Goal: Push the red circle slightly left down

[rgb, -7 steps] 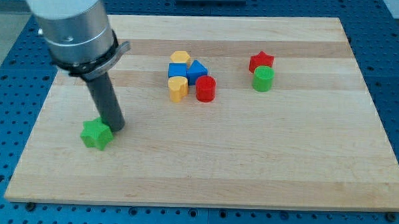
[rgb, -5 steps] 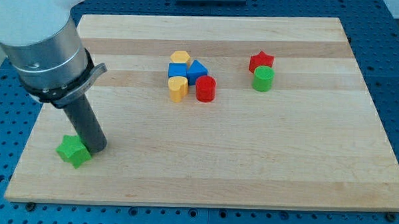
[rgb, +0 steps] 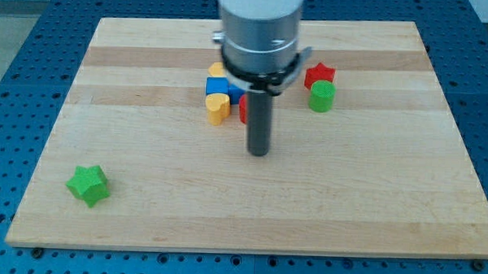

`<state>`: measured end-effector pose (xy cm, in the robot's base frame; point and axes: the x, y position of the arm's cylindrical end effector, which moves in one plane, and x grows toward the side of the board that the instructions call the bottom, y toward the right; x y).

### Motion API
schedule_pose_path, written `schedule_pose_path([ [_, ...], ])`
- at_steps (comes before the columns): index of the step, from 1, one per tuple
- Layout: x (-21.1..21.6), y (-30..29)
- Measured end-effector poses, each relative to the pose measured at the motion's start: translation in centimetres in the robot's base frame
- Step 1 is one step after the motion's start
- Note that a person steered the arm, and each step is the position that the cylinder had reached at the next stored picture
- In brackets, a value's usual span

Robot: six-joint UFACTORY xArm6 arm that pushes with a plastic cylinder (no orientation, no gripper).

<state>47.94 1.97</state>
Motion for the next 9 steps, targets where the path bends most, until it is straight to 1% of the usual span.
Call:
schedule_pose_path([
  [1,-2.9,1.6],
  [2,-6.1,1.4],
  [3,-8.1,0.7],
  [4,-7.7,-1.8],
  [7,-1.7,-9.6],
  [8,0.6,-10.1],
  [9,1.9,-11.3],
])
